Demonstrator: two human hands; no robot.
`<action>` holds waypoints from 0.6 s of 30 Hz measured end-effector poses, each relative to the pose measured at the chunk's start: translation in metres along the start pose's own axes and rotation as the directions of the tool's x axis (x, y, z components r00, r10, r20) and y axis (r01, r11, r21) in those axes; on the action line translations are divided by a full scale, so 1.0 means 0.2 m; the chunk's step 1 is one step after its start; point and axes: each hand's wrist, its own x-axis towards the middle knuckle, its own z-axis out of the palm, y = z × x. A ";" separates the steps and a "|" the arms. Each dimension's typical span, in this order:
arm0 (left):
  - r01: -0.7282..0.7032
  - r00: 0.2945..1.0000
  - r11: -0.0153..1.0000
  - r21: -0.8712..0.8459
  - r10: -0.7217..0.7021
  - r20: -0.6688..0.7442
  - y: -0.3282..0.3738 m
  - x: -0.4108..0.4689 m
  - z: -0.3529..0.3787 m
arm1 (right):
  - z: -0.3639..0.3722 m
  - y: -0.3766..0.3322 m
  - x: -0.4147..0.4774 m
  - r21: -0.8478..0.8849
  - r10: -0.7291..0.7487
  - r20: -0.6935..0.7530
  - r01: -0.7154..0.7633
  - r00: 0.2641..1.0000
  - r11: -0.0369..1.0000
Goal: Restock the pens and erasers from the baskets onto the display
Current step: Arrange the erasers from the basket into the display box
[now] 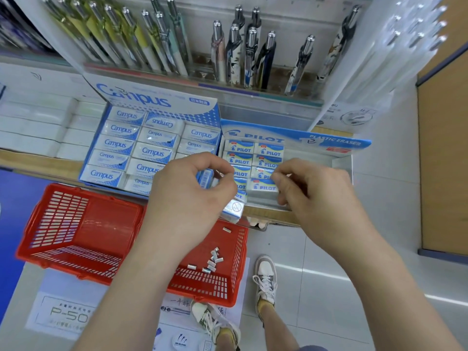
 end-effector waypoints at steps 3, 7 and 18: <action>-0.019 1.000 0.996 0.088 0.017 0.018 0.00 0.01 0.02 | 0.01 0.00 0.01 -0.100 -0.005 0.011 0.006 1.000 0.995; -0.033 0.999 0.983 0.182 0.028 0.027 0.02 0.02 0.03 | 0.00 0.01 0.00 -0.040 -0.008 0.028 0.009 1.000 0.999; -0.030 0.999 0.979 0.200 0.024 0.033 0.02 0.03 0.04 | -0.04 -0.01 0.07 -0.200 -0.200 0.073 0.211 0.977 0.957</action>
